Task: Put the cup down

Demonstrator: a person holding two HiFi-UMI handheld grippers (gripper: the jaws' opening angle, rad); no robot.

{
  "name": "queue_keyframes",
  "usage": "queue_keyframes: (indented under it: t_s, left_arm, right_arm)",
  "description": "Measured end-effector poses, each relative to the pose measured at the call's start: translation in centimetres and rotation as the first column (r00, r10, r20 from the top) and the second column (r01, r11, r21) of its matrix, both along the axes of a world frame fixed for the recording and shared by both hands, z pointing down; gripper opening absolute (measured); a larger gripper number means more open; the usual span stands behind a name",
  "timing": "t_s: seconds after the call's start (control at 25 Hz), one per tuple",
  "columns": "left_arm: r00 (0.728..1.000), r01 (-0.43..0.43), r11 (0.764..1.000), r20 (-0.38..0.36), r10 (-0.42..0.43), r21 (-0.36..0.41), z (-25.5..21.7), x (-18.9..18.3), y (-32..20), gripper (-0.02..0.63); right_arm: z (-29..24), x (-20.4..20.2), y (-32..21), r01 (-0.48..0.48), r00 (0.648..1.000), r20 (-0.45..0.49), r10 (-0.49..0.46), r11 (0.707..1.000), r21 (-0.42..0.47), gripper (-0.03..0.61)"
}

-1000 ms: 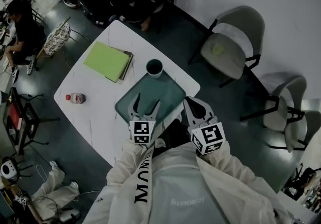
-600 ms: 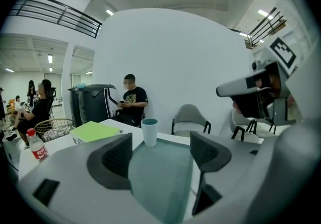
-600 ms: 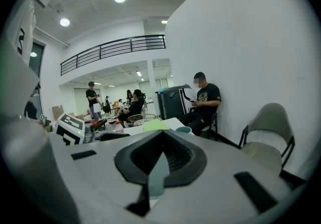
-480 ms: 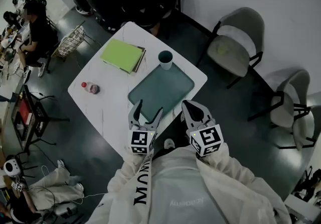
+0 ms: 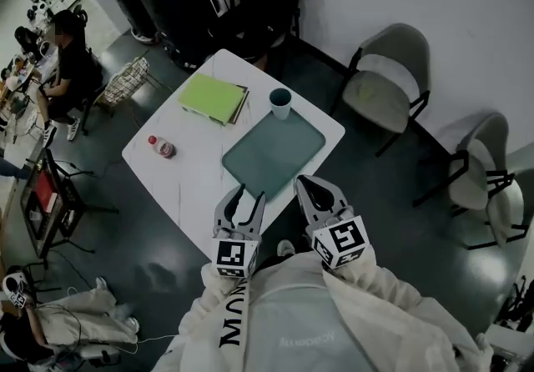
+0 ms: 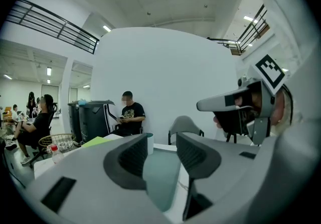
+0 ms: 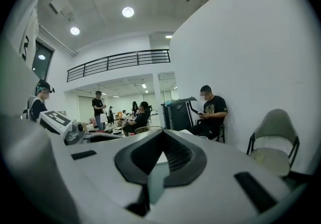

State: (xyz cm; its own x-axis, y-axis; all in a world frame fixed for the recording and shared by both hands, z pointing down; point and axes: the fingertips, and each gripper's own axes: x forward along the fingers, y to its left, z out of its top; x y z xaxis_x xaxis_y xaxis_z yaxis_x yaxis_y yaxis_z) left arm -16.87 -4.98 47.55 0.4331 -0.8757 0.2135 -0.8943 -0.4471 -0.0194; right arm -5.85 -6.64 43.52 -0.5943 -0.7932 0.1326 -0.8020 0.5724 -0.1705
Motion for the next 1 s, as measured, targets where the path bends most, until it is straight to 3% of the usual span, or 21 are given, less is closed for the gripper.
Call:
queue_keyframes:
  t_s: [0.36, 1.0]
  left_arm:
    - [0.996, 0.085, 0.993, -0.025, -0.083, 0.087, -3.1, -3.2, 2.4, 0.012]
    - [0.996, 0.087, 0.994, 0.029, -0.089, 0.071, -4.6, 1.5, 0.8, 0.012]
  right_arm:
    - [-0.8, -1.6, 2.3, 0.001, 0.999, -0.036, -0.001, 1.000, 0.010, 0.005]
    - [-1.7, 2.1, 1.1, 0.015, 1.000, -0.022, -0.015, 1.000, -0.015, 0.005]
